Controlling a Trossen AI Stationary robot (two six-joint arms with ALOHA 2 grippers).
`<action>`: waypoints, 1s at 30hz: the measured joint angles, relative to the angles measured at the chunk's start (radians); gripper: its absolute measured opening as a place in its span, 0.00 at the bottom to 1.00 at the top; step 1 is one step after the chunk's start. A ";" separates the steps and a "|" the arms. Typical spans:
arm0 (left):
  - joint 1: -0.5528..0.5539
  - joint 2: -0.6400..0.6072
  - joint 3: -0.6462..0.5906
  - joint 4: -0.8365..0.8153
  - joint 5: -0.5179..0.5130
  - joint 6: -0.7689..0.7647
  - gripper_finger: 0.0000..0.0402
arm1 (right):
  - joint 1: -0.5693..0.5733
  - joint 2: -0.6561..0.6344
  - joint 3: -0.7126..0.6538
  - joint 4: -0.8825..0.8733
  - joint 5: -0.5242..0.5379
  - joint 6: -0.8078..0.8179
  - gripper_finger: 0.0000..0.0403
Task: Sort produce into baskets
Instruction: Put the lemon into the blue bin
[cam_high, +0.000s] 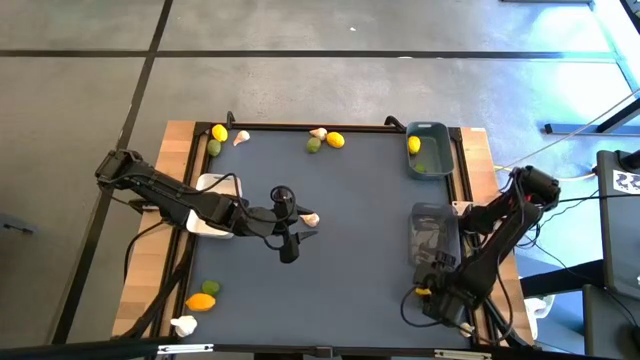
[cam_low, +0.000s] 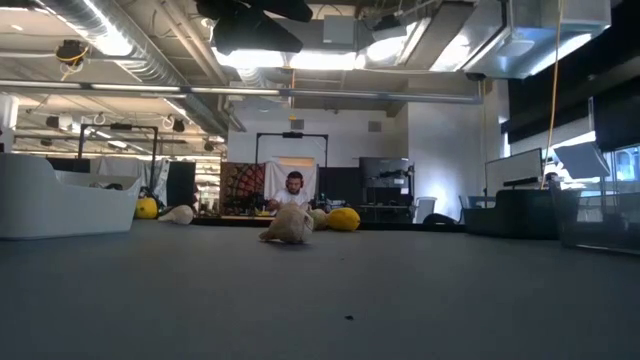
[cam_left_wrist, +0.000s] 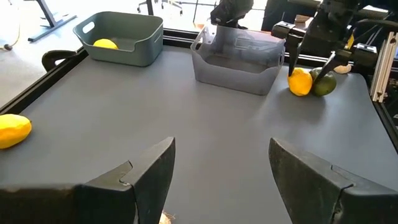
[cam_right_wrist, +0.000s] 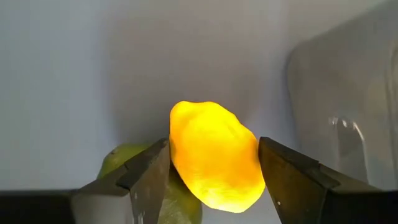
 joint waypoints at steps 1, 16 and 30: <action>0.000 0.000 0.000 0.000 0.000 0.000 0.64 | 0.000 0.006 0.001 0.000 -0.004 -0.014 0.60; 0.000 0.000 0.000 0.000 0.000 0.002 0.64 | -0.001 0.033 0.002 -0.014 -0.013 -0.067 0.60; 0.000 0.000 0.000 0.000 0.000 0.011 0.64 | 0.000 0.057 0.002 -0.018 -0.006 -0.070 0.36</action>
